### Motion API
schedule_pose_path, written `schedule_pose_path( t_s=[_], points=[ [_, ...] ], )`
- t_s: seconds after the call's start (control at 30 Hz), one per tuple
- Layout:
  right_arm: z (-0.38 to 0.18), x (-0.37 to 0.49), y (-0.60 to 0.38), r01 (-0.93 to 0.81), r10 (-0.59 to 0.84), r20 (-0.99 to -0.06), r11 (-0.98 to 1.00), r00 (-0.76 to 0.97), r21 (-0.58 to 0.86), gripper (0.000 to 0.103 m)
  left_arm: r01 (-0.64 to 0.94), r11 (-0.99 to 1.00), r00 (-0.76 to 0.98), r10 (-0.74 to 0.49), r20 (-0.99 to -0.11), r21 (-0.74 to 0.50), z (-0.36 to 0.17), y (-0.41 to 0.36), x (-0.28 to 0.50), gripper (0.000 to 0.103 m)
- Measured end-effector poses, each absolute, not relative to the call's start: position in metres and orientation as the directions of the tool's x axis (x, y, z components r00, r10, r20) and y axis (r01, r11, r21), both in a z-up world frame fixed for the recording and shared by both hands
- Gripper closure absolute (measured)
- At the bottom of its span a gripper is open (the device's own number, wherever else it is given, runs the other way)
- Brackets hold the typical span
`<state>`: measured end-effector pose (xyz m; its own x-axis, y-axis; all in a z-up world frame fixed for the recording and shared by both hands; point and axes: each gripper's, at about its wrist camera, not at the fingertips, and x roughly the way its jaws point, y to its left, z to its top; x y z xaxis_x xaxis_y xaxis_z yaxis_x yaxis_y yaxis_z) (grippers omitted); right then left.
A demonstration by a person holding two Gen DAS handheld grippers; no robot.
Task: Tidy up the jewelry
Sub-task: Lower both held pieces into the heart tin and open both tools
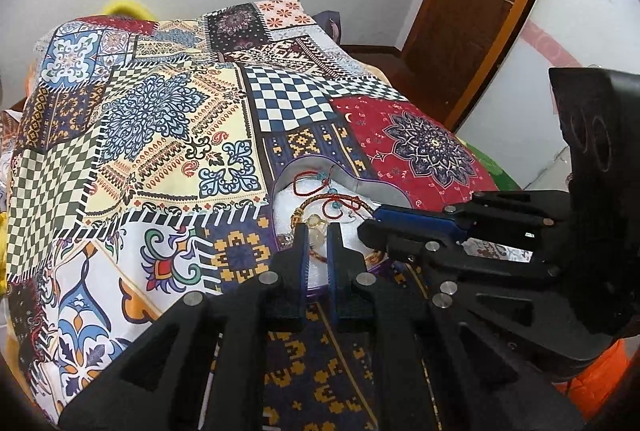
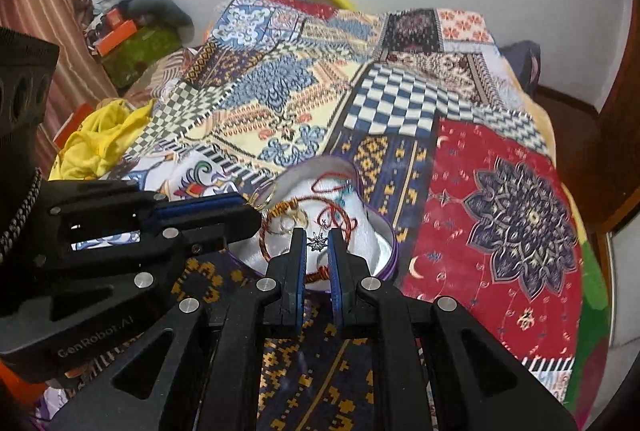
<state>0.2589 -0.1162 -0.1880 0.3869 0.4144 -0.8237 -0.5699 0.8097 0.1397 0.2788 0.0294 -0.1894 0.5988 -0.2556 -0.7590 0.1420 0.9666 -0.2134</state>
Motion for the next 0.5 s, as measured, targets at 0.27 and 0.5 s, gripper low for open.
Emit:
schedule_pose_path(
  t_s=[0.27,0.5],
  points=[
    [-0.173,0.250,-0.117,-0.575,0.397,-0.819,0.811,0.413,0.103,0.091,0.129,0.965,0.613,-0.260,-0.746,-0.230,-0.175,0.035,0.266,0.096],
    [-0.129,0.225,-0.124,-0.556,0.388,-0.750,0.831,0.537,0.031,0.080,0.123,0.973,0.695,-0.226,-0.683,-0.196,-0.125,0.037,0.235,0.078]
  ],
)
